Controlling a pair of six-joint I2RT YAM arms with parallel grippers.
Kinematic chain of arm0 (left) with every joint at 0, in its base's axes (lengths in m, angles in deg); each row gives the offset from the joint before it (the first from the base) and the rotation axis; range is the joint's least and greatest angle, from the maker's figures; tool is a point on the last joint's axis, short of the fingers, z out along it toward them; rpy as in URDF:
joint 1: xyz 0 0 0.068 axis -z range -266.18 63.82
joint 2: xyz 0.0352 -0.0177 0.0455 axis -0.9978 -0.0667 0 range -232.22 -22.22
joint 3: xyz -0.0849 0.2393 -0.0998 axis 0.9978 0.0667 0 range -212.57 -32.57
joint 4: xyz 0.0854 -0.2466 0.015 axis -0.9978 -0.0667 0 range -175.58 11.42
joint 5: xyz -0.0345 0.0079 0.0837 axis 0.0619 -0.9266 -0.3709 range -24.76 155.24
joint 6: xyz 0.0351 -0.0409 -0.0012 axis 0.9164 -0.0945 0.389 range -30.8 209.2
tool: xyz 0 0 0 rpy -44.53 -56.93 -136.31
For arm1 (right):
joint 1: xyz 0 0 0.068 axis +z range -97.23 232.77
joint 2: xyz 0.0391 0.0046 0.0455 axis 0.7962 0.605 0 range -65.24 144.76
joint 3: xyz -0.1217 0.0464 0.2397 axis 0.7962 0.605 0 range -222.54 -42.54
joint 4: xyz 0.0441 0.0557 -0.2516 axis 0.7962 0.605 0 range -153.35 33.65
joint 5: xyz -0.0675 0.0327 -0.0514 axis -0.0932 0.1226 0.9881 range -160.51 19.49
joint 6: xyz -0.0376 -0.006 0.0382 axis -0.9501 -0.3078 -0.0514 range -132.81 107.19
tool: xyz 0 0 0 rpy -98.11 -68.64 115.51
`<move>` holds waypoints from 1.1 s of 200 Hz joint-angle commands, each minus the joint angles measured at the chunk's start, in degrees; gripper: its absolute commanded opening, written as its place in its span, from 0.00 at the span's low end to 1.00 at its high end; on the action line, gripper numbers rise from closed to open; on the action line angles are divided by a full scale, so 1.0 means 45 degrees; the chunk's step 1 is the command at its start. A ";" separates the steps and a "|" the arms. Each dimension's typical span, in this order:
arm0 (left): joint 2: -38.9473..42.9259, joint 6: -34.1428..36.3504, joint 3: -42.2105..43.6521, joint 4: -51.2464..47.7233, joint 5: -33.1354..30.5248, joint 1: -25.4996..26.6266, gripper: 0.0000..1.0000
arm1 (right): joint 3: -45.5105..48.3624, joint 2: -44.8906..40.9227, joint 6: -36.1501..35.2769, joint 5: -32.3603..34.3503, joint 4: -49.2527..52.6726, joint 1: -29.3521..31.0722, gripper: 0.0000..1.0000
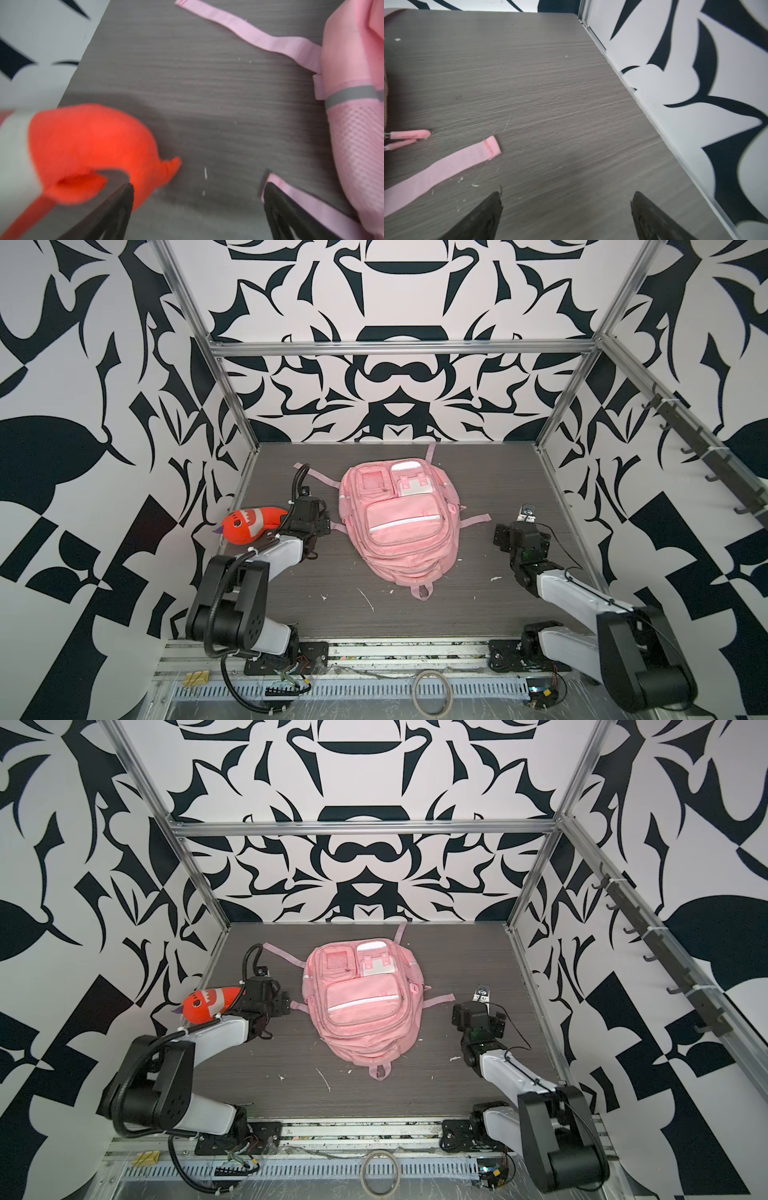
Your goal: Pack the student bag
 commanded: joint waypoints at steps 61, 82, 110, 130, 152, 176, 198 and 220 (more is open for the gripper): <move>-0.0607 0.1573 0.1243 0.5079 0.1880 -0.0786 0.99 | -0.0218 0.3524 -0.0887 -0.1565 -0.6257 -0.0699 1.00; -0.0244 0.1286 0.1995 0.5992 0.3948 -0.1642 1.00 | -0.0191 0.4068 -0.1200 -0.2285 -0.6848 -0.0702 1.00; -0.0545 0.1085 0.2755 0.7463 0.5582 -0.2263 0.99 | -0.0102 0.4459 -0.1277 -0.2609 -0.7370 -0.0687 1.00; -0.0529 0.1084 0.2778 0.7484 0.5582 -0.2251 0.99 | -0.0218 0.4390 -0.1261 -0.2589 -0.6992 -0.0700 1.00; -0.0528 0.1085 0.2863 0.7613 0.5564 -0.2249 0.99 | -0.0209 0.4416 -0.1278 -0.2607 -0.7082 -0.0680 1.00; -0.0526 0.1106 0.2935 0.7811 0.5544 -0.2265 0.99 | -0.0356 0.4409 -0.1523 -0.3167 -0.6803 -0.0663 1.00; -0.0547 0.1124 0.2991 0.7951 0.5536 -0.2261 0.99 | -0.0455 0.4400 -0.1765 -0.3428 -0.6628 -0.0659 1.00; -0.0568 0.1124 0.3002 0.7988 0.5525 -0.2264 0.99 | -0.0449 0.4415 -0.1757 -0.4020 -0.6655 -0.0663 1.00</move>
